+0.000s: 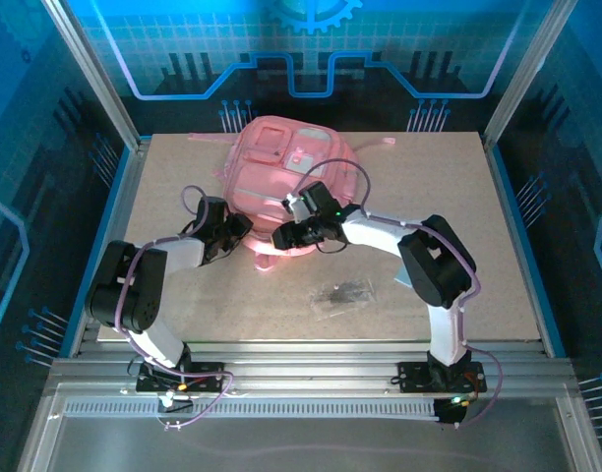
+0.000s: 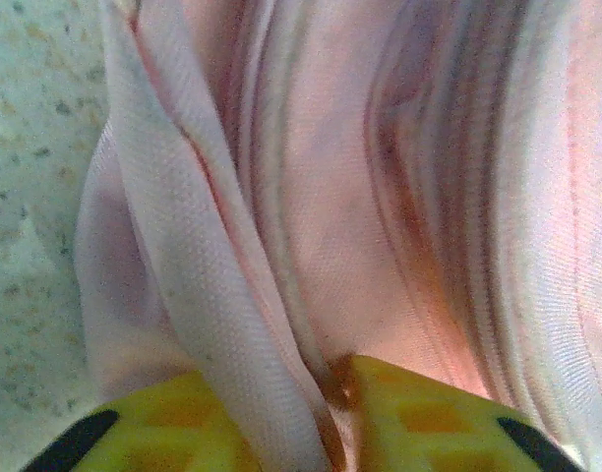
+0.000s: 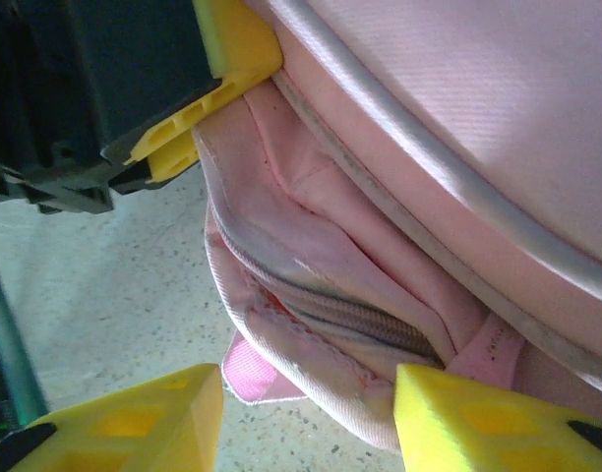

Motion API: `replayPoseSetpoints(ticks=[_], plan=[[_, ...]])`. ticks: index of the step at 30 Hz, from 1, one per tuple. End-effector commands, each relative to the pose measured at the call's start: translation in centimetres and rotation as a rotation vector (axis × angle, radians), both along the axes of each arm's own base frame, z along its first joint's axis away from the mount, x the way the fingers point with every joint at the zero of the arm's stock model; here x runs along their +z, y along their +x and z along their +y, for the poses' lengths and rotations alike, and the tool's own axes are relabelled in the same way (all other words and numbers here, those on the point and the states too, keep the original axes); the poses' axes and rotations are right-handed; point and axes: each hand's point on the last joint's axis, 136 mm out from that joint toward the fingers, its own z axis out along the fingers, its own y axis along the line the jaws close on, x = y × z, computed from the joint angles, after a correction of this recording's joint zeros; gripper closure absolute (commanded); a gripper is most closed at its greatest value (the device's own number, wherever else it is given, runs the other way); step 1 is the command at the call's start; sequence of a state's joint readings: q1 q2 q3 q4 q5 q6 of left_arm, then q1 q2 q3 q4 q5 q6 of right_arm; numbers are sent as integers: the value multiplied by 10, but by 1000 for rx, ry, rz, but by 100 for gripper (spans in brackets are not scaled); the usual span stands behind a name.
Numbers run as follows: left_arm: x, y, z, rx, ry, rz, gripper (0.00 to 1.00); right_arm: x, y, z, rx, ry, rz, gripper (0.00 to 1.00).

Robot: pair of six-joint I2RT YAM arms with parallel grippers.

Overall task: Pack the student bag
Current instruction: Rotate the student bag at the top-center of the table, then zip the student bag at the top-center of the table.

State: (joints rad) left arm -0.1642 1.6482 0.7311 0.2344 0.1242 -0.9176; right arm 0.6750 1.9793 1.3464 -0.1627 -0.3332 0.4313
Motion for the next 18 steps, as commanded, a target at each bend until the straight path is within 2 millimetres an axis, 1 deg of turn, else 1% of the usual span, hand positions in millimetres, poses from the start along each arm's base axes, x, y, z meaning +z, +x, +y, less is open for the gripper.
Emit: replayPoseSetpoints(ticks=[1, 3, 5, 7, 9, 10, 12, 14, 16, 18], plan=[[-27, -48, -19, -194, 20, 189, 61, 4, 10, -23, -23, -133, -82, 50], [-30, -58, -19, -238, 44, 226, 49, 18, 10, -29, -33, -125, -92, 48], [-25, -64, -18, -262, 58, 240, 42, 26, 11, -38, -60, -139, -100, 40], [-12, -67, -19, -270, 56, 227, 38, 30, 16, -51, -111, -158, -108, 37], [10, -65, -20, -269, 47, 185, 35, 32, 27, -68, -192, -164, -106, 37], [20, -64, -20, -266, 46, 163, 34, 33, 31, -73, -220, -153, -100, 37], [43, -60, -20, -257, 42, 112, 32, 31, 44, -85, -298, -130, -72, 38], [63, -56, -20, -252, 38, 65, 31, 27, 55, -91, -355, -101, -35, 39], [76, -53, -20, -243, 34, 31, 31, 19, 66, -95, -406, -77, -5, 39], [86, -50, -21, -226, 17, 3, 30, 9, 76, -95, -447, -37, 45, 40]])
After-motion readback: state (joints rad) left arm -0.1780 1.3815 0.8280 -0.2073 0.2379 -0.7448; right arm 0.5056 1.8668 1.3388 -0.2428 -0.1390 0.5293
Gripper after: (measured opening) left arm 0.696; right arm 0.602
